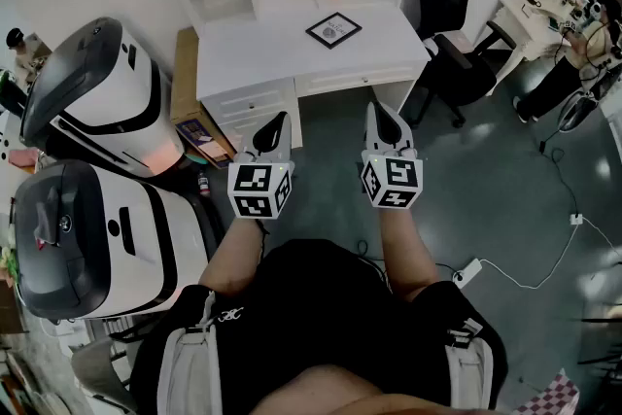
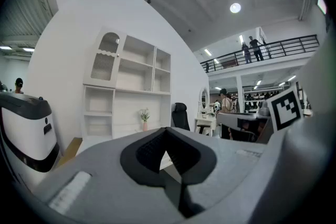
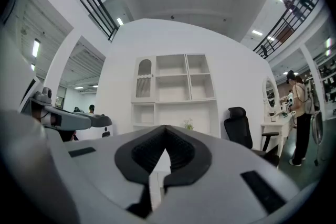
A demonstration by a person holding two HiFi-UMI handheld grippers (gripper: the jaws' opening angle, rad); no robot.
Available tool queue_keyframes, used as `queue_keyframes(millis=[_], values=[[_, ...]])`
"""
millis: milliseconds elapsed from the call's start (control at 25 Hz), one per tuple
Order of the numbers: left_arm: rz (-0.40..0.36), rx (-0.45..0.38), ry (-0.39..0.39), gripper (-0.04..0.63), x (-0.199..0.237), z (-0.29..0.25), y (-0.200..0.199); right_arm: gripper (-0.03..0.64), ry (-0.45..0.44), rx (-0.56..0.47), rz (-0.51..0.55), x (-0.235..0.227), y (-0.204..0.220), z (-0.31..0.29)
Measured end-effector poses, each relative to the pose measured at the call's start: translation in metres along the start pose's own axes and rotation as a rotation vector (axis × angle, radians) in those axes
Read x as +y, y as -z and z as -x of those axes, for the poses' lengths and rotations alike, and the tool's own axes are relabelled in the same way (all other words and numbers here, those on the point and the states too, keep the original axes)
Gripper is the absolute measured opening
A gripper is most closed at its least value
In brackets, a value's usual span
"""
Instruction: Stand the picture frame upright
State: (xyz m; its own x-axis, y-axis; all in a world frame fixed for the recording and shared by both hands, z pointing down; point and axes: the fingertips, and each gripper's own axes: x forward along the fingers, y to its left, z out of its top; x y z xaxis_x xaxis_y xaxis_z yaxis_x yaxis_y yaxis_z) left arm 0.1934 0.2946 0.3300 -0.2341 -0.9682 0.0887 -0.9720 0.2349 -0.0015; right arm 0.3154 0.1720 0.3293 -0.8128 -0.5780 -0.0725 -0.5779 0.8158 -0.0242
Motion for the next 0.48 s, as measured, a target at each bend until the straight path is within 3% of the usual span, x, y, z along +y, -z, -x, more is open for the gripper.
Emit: queue_keyframes(millis=[480], values=[[0.002, 0.012, 0.032, 0.015, 0.039, 0.014, 0.003, 0.0, 0.04, -0.005, -0.018, 0.038, 0.0, -0.007]])
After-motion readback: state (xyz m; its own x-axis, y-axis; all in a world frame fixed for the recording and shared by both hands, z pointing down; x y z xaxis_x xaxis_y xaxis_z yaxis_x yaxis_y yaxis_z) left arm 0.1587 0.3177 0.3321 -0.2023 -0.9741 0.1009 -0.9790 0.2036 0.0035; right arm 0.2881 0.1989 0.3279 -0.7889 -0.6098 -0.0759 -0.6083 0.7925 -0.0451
